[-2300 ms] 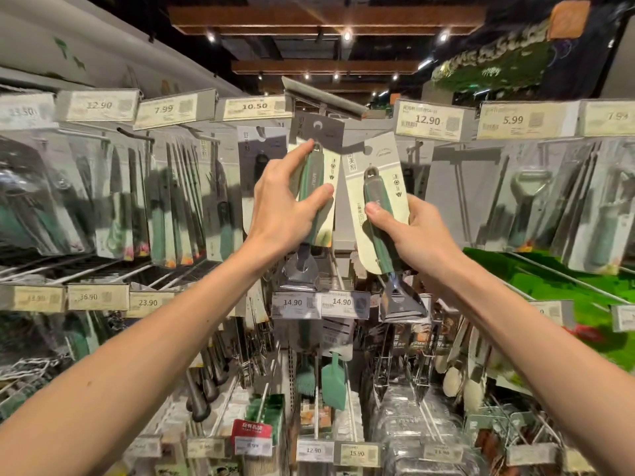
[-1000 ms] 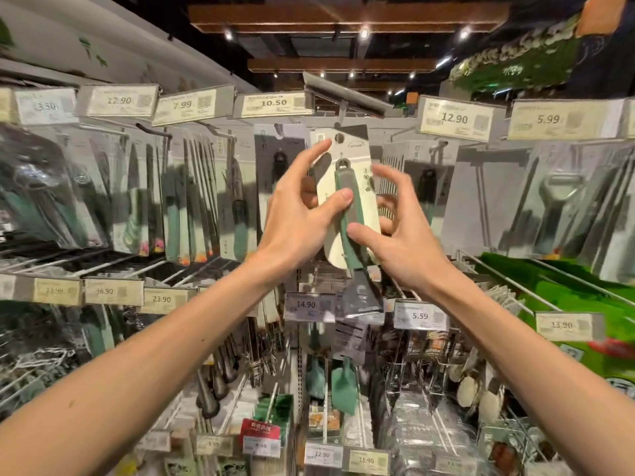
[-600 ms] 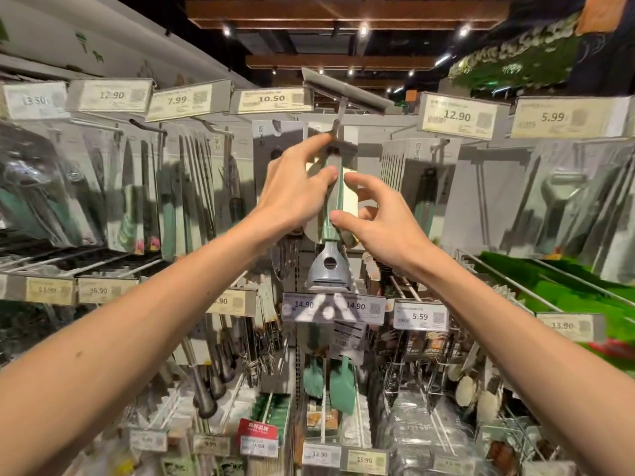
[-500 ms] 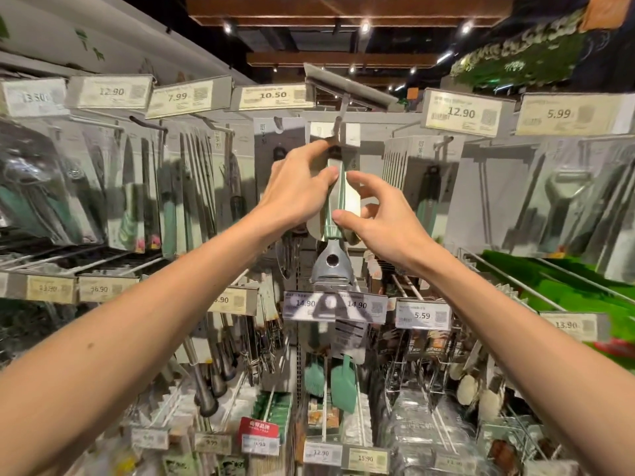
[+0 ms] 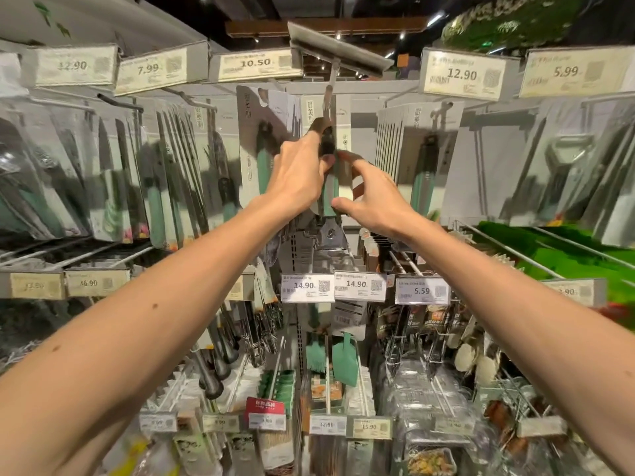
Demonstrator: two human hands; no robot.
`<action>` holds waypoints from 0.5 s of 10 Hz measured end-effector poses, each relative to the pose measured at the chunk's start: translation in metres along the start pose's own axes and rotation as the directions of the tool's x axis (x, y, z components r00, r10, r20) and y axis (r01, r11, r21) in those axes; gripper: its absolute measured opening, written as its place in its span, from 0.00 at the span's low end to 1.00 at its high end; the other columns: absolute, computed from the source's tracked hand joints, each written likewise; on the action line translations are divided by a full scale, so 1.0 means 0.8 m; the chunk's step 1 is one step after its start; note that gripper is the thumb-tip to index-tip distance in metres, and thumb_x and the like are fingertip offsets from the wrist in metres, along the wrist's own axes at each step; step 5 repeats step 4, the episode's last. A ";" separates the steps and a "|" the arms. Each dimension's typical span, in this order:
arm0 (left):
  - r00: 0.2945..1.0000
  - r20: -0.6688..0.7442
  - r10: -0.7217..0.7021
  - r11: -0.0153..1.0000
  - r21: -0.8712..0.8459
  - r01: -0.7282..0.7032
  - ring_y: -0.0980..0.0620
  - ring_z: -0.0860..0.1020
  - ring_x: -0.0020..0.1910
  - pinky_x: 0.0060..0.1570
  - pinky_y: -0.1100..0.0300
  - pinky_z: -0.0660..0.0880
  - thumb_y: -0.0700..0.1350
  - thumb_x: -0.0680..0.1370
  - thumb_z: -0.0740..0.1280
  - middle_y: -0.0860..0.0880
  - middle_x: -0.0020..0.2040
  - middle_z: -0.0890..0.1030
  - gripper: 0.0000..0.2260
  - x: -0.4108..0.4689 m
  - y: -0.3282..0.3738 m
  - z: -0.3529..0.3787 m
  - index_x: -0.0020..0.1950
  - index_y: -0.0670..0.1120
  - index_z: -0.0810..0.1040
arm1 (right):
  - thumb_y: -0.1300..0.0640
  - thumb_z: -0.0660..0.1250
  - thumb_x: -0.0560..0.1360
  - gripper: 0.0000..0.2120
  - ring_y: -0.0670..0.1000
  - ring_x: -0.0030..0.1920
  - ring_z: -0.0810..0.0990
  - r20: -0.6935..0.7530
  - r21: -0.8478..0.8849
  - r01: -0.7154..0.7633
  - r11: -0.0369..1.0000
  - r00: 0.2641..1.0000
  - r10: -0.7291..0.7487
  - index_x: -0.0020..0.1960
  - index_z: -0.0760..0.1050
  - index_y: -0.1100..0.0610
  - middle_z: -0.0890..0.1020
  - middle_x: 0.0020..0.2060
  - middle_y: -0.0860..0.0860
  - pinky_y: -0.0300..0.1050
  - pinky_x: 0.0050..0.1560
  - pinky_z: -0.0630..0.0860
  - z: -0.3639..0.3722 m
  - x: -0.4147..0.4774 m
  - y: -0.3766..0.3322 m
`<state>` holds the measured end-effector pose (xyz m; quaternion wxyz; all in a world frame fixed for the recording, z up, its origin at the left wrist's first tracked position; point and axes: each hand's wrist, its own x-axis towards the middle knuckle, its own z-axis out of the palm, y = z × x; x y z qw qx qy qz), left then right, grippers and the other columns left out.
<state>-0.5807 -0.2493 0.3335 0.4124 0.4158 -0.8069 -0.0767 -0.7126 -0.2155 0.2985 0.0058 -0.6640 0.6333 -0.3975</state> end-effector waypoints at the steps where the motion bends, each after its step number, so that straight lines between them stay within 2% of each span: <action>1: 1.000 0.023 0.001 1.000 -0.016 0.000 0.44 0.80 0.50 0.46 0.52 0.72 0.42 0.83 0.63 0.42 0.54 0.81 0.09 0.005 -0.006 0.003 0.60 0.40 0.73 | 0.54 0.70 0.75 0.29 0.53 0.54 0.77 0.011 -0.010 -0.006 1.000 1.000 0.006 0.72 0.65 0.56 0.75 0.61 0.53 0.49 0.56 0.76 0.000 -0.004 0.000; 2: 0.999 0.045 0.027 1.000 -0.011 -0.027 0.45 0.79 0.46 0.47 0.50 0.74 0.43 0.83 0.62 0.44 0.51 0.79 0.13 0.001 -0.010 0.006 0.67 0.42 0.70 | 0.54 0.70 0.75 0.31 0.53 0.62 0.76 0.027 -0.019 -0.025 1.000 0.999 0.025 0.75 0.62 0.55 0.73 0.69 0.53 0.50 0.63 0.73 -0.005 -0.016 0.003; 3: 0.985 0.153 0.076 0.997 -0.017 -0.074 0.49 0.77 0.43 0.44 0.56 0.72 0.45 0.83 0.62 0.47 0.48 0.77 0.26 -0.017 -0.014 0.017 0.79 0.48 0.57 | 0.50 0.69 0.75 0.30 0.52 0.64 0.75 0.031 -0.071 -0.036 0.997 0.999 0.039 0.74 0.64 0.50 0.74 0.68 0.52 0.55 0.66 0.73 -0.016 -0.035 0.016; 4: 0.966 0.248 0.077 0.996 0.014 -0.083 0.40 0.70 0.69 0.65 0.46 0.67 0.50 0.83 0.63 0.40 0.71 0.70 0.31 -0.039 -0.021 0.031 0.81 0.52 0.50 | 0.48 0.69 0.75 0.25 0.48 0.56 0.76 0.020 -0.101 -0.027 0.994 0.999 0.029 0.70 0.68 0.50 0.76 0.64 0.52 0.49 0.60 0.75 -0.031 -0.064 0.024; 5: 0.966 0.248 0.077 0.996 0.014 -0.083 0.40 0.70 0.69 0.65 0.46 0.67 0.50 0.83 0.63 0.40 0.71 0.70 0.31 -0.039 -0.021 0.031 0.81 0.52 0.50 | 0.48 0.69 0.75 0.25 0.48 0.56 0.76 0.020 -0.101 -0.027 0.994 0.999 0.029 0.70 0.68 0.50 0.76 0.64 0.52 0.49 0.60 0.75 -0.031 -0.064 0.024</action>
